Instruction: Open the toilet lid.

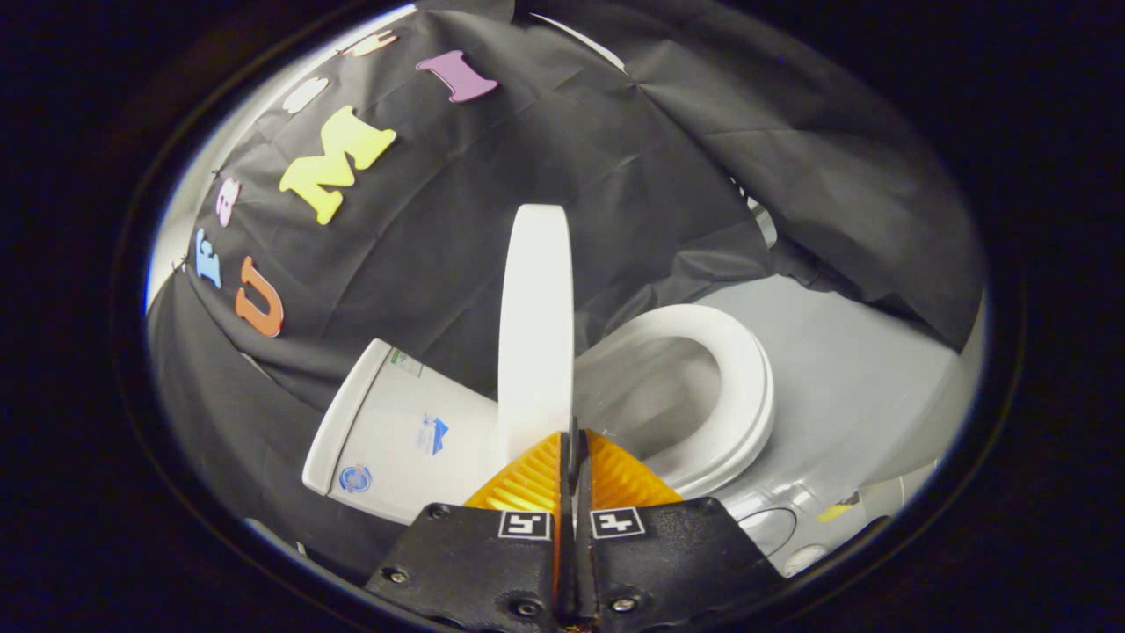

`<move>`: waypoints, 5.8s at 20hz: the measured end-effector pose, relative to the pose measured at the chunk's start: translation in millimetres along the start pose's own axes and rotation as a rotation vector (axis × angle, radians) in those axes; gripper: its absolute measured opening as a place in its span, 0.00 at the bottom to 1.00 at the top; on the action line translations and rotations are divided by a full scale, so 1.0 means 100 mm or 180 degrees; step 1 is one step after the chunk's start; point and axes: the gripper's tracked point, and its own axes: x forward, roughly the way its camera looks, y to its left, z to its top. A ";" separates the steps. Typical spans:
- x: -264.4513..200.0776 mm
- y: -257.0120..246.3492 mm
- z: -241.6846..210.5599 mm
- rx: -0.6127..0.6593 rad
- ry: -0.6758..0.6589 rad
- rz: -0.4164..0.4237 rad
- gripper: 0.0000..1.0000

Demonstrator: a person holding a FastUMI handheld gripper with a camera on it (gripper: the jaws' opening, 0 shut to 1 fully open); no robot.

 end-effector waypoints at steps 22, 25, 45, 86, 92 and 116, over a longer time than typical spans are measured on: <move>-0.14 1.14 -0.13 -0.0970 -0.0185 -0.0136 0.07; -0.14 1.29 -0.19 -0.1098 -0.0202 -0.0122 0.08; -0.06 1.91 -0.51 -0.1768 -0.0272 -0.0259 0.09; 0.07 2.55 -1.31 -0.3074 -0.0270 -0.0165 0.61; -0.69 2.55 -1.13 -0.3008 -0.0866 0.0073 0.84; -2.84 0.24 0.00 -0.2200 -0.1712 -0.0619 1.00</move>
